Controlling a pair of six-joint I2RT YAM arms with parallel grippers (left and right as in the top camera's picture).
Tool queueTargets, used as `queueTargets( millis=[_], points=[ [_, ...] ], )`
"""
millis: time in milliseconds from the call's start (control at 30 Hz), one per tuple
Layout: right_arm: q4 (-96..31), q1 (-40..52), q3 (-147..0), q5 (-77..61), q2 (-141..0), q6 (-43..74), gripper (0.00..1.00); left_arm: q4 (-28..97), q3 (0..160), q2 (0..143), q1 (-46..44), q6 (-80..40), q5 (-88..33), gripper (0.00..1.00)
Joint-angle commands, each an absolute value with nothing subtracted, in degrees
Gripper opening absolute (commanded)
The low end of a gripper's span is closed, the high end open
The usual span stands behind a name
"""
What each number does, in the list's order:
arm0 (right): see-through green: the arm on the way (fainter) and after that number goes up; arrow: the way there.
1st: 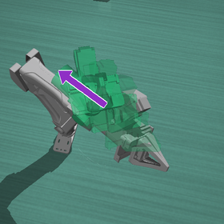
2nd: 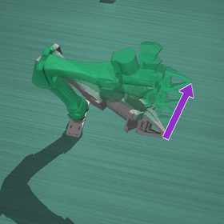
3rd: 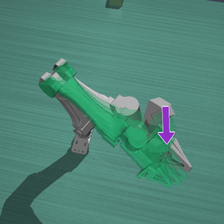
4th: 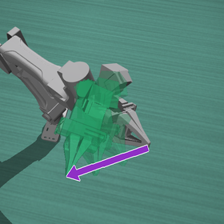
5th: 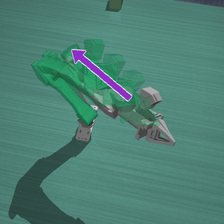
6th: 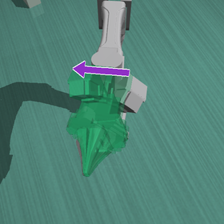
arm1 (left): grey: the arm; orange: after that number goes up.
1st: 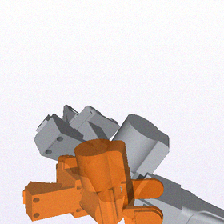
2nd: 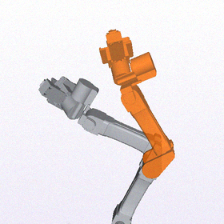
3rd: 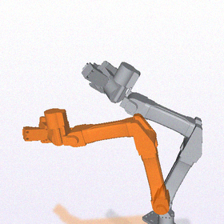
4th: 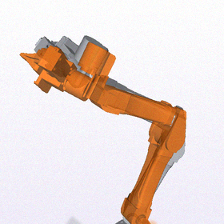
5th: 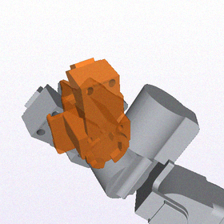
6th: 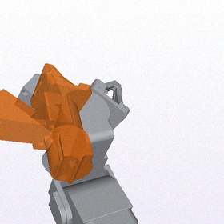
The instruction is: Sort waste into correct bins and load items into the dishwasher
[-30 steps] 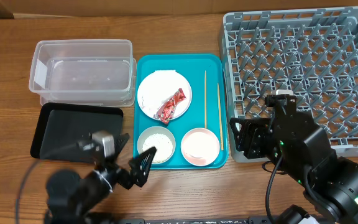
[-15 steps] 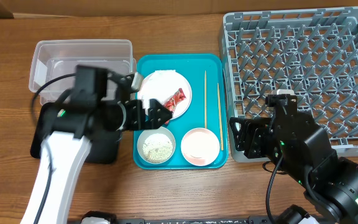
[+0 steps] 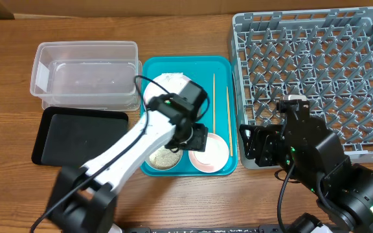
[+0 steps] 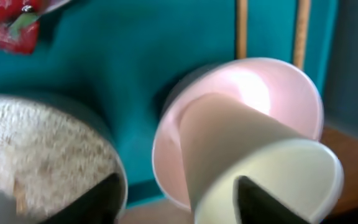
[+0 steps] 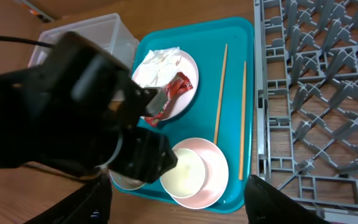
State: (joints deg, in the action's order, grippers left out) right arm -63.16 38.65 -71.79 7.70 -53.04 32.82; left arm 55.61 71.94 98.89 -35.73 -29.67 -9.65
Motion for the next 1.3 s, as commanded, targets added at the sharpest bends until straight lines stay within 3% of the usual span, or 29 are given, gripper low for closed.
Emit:
queueTargets(
  millis=[0,67,200,367,600,733,833,1033,1267],
  points=[
    [-63.6,38.8,-72.9,8.1,-53.4,32.8,0.70,54.0,72.9,102.0,-36.0,-32.2,-8.3,0.33],
    [-63.8,38.8,-72.9,8.1,-53.4,32.8,0.70,53.6,73.0,102.1,-35.7,-32.7,-9.1,0.04],
    [-63.6,38.8,-72.9,8.1,-53.4,32.8,0.70,54.3,73.4,100.0,-34.9,-32.8,-10.2,0.04],
    [-63.5,38.8,-72.9,8.1,-53.4,33.0,0.74,55.9,73.6,95.0,-29.6,-28.5,-21.2,0.04],
    [-62.7,38.8,-72.9,7.5,-53.9,33.0,0.77,55.5,73.6,88.8,-10.9,-15.1,-63.4,0.04],
    [-57.1,38.8,-72.9,-2.2,-55.7,27.9,0.77,58.0,73.6,88.7,-5.2,-8.6,-81.7,0.04],
    [-52.2,38.8,-72.9,-12.2,-58.4,22.1,0.78,60.5,73.6,88.7,-5.1,-5.8,-86.1,0.04],
    [-45.8,38.8,-72.9,-15.1,-63.1,17.9,0.92,66.2,73.6,88.7,-6.0,-0.8,-90.6,0.04],
    [-40.6,38.8,-72.9,-22.1,-63.5,13.0,0.98,70.8,73.6,88.7,-6.1,2.7,-90.6,0.04]
  ],
)
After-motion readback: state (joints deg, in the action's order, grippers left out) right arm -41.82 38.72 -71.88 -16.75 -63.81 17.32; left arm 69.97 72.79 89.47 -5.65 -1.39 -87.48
